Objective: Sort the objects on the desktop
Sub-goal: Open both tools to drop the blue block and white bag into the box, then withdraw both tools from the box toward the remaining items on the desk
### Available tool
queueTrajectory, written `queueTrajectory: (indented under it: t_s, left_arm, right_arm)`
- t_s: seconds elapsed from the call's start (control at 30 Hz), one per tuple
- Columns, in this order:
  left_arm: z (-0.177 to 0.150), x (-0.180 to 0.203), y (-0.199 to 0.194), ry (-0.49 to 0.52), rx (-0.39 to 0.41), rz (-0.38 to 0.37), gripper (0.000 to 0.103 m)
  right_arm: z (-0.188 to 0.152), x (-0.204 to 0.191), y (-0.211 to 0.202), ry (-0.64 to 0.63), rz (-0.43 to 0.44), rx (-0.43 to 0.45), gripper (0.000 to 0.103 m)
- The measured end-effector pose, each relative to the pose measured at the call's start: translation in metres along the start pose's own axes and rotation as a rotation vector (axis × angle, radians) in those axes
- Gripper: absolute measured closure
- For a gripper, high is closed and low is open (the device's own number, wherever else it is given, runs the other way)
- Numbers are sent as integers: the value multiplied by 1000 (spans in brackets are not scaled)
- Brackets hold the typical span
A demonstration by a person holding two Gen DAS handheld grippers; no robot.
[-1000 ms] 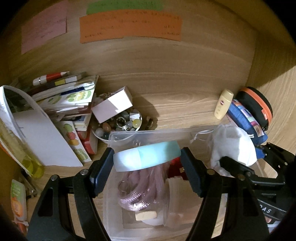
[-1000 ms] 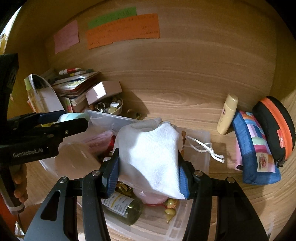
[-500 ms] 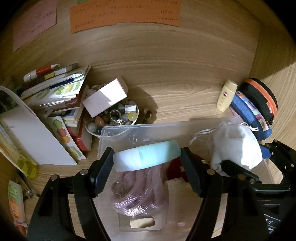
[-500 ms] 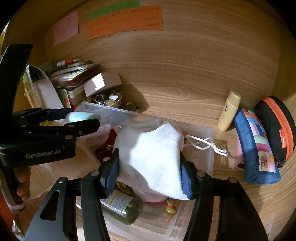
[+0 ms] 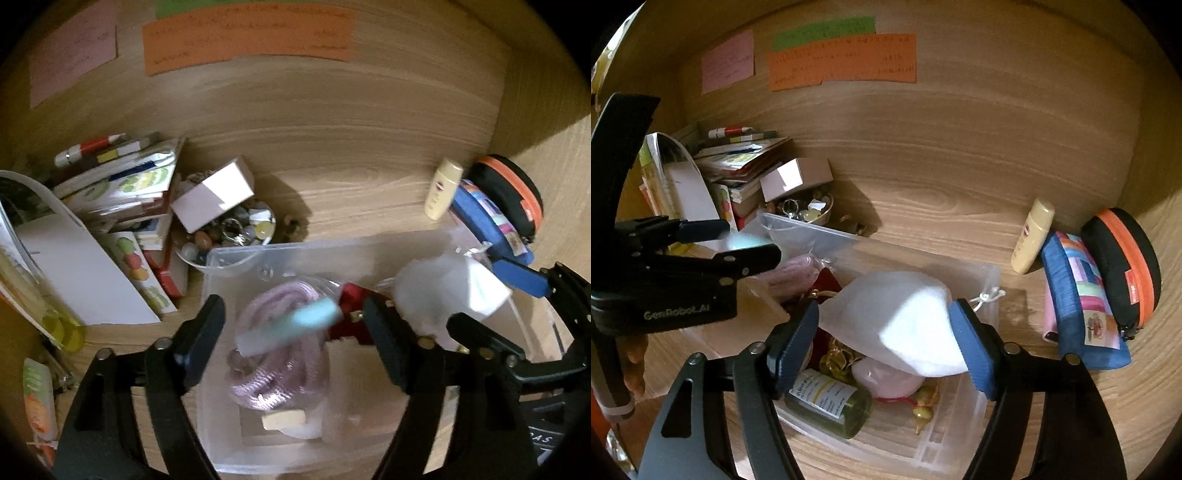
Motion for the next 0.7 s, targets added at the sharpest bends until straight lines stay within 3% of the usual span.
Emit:
queueTrajectory:
  t_s: [0.13, 0.23, 0.33, 0.6, 0.7]
  left_arm:
    - [-1, 0, -8, 3, 16, 3, 14]
    - [-3, -3, -21, 9, 49, 48, 5]
    - [-7, -5, -34, 14, 69, 71, 2]
    - [-26, -19, -72, -43, 56, -45, 0]
    - [-37, -19, -90, -26, 110, -33, 0]
  right_arm:
    - [1, -2, -10, -2, -14, 14, 32]
    - [0, -2, -21, 2, -14, 31, 30]
    - [-2, -3, -33, 9, -15, 56, 21]
    - [-14, -17, -66, 2, -16, 96, 21]
    - [-24, -24, -78, -2, -7, 102, 21]
Point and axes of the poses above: each gripper's, at about its wrist camera, not at the fingertips, and y roughly the way its jaws point, x to its right, z to its top, the point moved 1 cm from there along y, roughly the way its jaws point, and after that the axes turned 3 degrees about z, right-handed, at the moved point
